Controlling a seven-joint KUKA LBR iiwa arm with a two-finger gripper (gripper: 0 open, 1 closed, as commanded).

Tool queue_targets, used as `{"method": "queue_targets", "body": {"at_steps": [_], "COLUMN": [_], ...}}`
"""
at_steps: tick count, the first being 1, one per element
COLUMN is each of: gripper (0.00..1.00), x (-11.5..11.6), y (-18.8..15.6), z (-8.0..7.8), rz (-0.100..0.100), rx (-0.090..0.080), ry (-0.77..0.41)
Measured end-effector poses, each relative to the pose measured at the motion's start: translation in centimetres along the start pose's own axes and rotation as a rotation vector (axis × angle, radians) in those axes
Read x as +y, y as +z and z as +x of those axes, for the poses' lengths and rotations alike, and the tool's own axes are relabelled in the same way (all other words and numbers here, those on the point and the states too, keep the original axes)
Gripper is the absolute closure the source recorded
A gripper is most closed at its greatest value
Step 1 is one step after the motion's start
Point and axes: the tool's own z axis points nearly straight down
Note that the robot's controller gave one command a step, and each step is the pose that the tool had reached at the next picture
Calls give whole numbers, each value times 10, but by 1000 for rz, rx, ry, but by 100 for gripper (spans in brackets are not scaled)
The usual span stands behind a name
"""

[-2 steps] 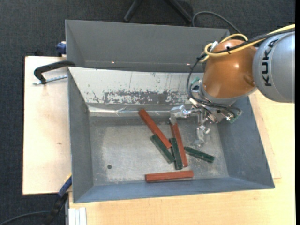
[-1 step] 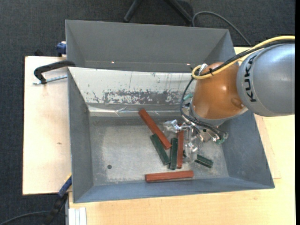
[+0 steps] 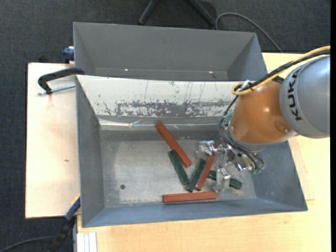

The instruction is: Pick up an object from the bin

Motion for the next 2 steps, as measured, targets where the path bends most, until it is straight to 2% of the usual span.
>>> {"method": "queue_targets", "body": {"at_steps": [1, 2], "gripper": [100, 100], "x": [1, 1], "y": [0, -37], "z": [-1, -3], "rz": [0, 2], "rx": [-3, -10], "ry": [-3, -3]}}
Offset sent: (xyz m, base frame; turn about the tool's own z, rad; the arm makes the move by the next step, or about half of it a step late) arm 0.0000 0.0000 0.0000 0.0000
